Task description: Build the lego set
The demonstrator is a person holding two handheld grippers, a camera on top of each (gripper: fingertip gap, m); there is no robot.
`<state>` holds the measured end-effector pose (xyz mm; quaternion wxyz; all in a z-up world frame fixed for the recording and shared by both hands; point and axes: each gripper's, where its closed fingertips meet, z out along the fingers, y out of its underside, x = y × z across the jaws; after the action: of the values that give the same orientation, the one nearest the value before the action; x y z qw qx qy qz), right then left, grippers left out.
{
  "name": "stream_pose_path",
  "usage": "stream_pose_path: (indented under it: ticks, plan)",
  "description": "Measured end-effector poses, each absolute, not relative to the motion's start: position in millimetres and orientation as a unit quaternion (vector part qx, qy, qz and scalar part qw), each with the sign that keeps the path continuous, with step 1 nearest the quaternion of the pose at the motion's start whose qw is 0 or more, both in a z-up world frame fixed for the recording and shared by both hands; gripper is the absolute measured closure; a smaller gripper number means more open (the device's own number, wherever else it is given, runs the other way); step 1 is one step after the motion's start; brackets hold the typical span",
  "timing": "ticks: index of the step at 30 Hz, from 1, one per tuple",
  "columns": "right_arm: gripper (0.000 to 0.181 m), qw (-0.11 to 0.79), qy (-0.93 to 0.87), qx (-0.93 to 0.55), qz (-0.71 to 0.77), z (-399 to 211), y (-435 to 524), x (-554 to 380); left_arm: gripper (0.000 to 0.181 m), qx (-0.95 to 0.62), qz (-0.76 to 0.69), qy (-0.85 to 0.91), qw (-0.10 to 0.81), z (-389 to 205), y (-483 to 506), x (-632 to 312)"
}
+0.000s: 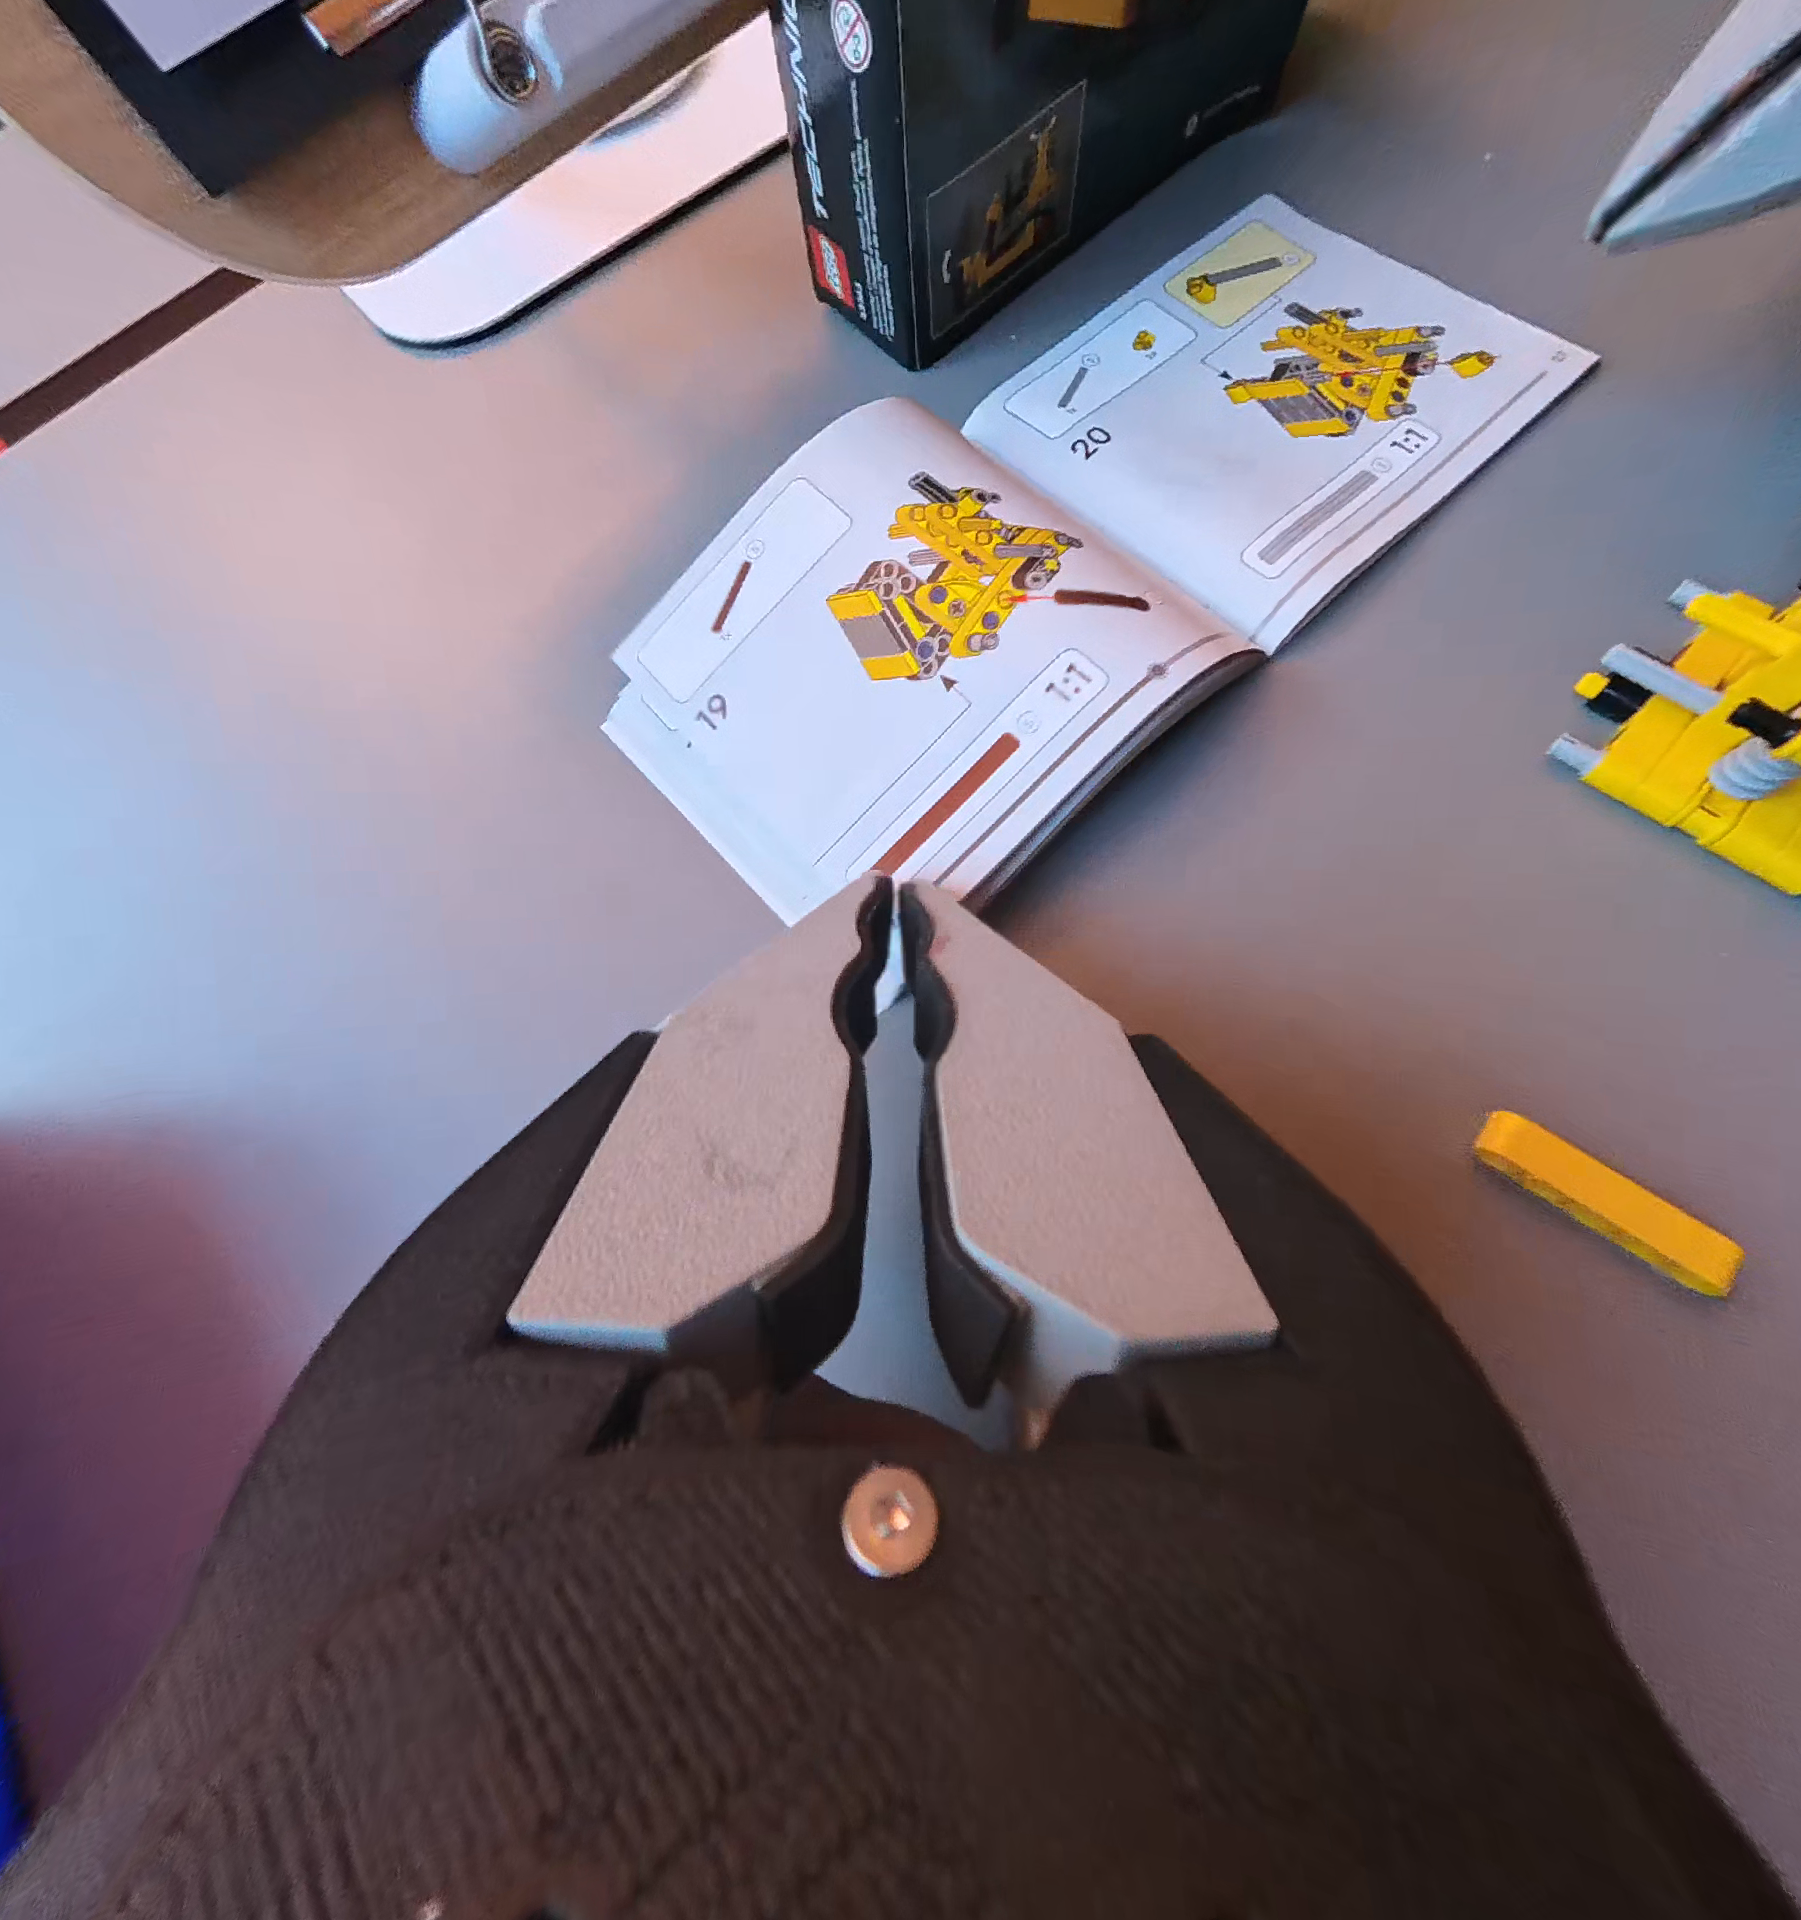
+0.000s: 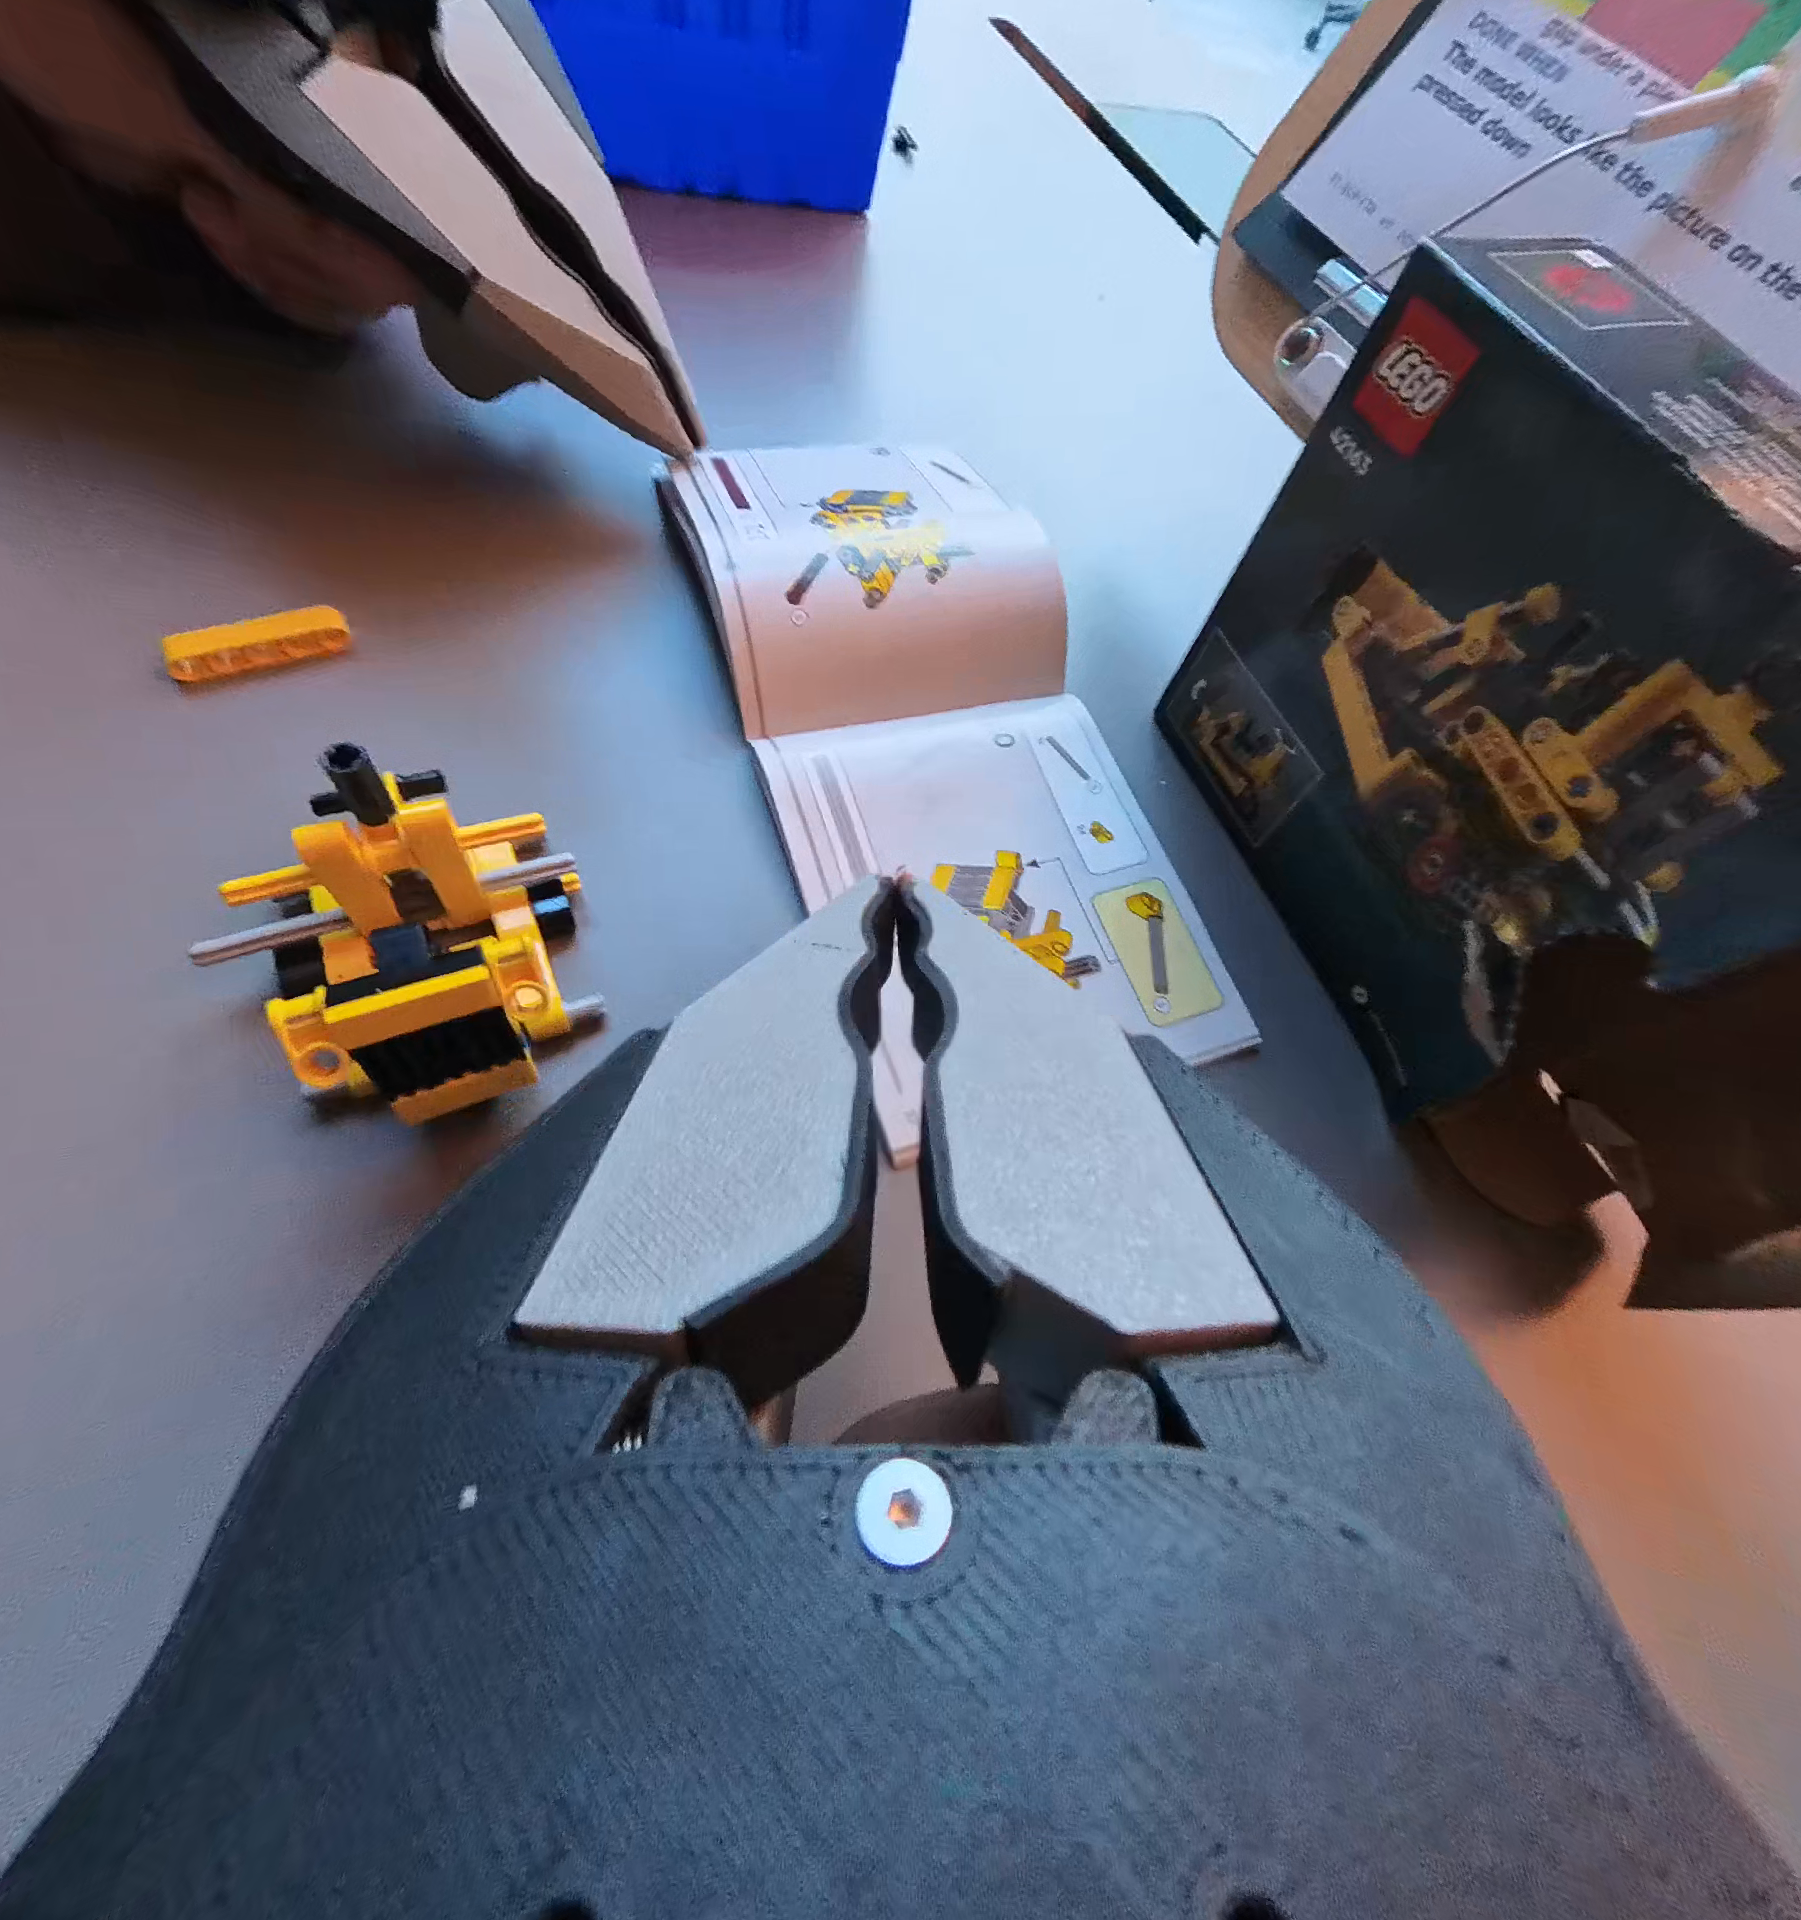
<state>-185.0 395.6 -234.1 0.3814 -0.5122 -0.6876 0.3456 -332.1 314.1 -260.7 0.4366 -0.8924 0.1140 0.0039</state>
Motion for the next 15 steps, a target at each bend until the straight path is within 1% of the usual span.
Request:
stream_pose_path:
  ticks: [4, 10, 12, 15]
  plan:
    - [0.181, 0.389, -0.679, -0.527, 0.332, -236, 406, -181, 0.181, -0.892, -0.002, 0.123, 0.435, -261, 312, -330]
    - [0.181, 0.429, -0.653, -0.532, 0.328, -226, 421, -184, 0.181, -0.882, -0.021, 0.145, 0.447, -254, 309, -323]
    - [0.181, 0.410, -0.668, -0.521, 0.339, -228, 413, -181, 0.181, -0.881, -0.029, 0.144, 0.449, -253, 309, -320]
    - [0.181, 0.347, -0.702, -0.504, 0.365, -234, 391, -173, 0.181, -0.881, -0.029, 0.150, 0.447, -254, 308, -314]
